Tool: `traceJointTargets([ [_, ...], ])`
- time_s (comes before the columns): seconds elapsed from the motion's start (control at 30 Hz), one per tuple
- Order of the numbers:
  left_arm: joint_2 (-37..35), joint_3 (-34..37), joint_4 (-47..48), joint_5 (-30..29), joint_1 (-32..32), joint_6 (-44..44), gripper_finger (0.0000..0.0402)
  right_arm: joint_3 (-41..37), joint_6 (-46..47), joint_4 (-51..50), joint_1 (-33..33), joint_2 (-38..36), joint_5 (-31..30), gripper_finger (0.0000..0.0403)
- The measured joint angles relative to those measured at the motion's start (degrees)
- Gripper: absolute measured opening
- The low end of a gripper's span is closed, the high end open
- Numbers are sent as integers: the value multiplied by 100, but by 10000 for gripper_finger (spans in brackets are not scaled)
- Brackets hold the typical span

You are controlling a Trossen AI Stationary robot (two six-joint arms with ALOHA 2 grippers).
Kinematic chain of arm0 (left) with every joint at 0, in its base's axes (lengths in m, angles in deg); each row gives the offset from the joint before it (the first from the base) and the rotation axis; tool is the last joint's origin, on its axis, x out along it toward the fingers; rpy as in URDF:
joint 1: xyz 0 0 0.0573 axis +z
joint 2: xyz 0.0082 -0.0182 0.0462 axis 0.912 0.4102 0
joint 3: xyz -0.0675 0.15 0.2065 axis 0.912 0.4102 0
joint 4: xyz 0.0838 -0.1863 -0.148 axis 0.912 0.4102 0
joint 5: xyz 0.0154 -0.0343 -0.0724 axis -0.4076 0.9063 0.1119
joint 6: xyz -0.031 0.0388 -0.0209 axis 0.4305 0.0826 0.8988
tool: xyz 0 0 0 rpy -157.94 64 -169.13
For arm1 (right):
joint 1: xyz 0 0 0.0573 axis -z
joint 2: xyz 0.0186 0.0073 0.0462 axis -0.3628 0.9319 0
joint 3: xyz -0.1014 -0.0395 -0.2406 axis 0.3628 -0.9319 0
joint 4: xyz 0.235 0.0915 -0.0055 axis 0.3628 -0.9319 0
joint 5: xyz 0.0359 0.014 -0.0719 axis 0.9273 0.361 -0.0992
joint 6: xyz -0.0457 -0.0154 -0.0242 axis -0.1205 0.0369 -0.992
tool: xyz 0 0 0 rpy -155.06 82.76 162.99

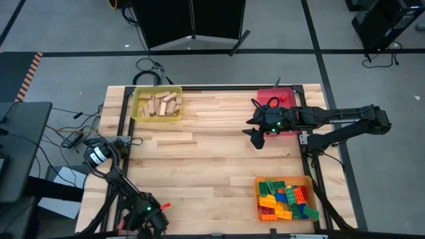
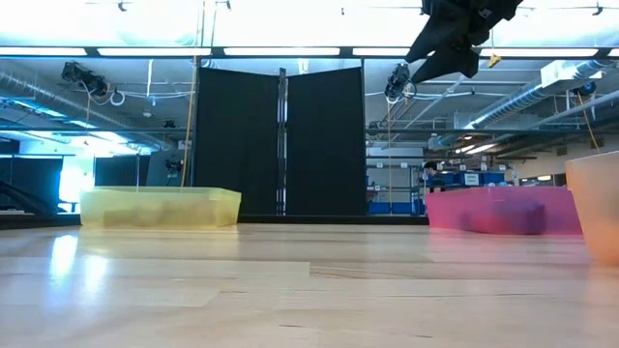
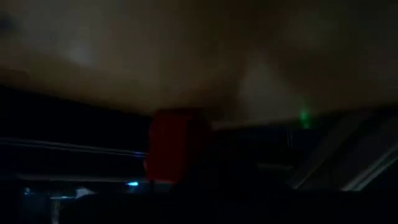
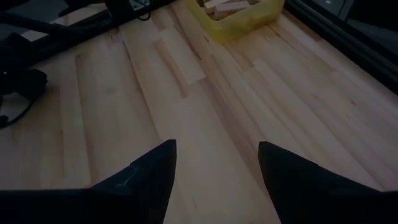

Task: Sort blocks by size

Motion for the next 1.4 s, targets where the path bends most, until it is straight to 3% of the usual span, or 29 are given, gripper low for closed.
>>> traceJointTargets([
  [0.27, 37, -370, 1204, -1085, 497, -360, 3, 0, 0, 23, 0, 0, 0, 244],
  [0.53, 33, -930, 2162, -2014, 984, -1436, 3, 0, 0, 33, 0, 0, 0, 243],
  [0.9, 33, -891, 1902, -1052, 407, -1418, 3, 0, 64, 32, -7, 0, 172, 240],
  [1.07, 33, -864, 1258, -623, 6, -1163, 3, 0, 64, 33, -7, 0, 172, 243],
  [1.23, 28, -862, 531, -663, -404, -681, 3, 0, 56, 33, -7, 0, 172, 240],
  [1.4, 27, -860, 910, -598, -751, -306, 3, 0, 48, 90, -7, -2, 172, 243],
])
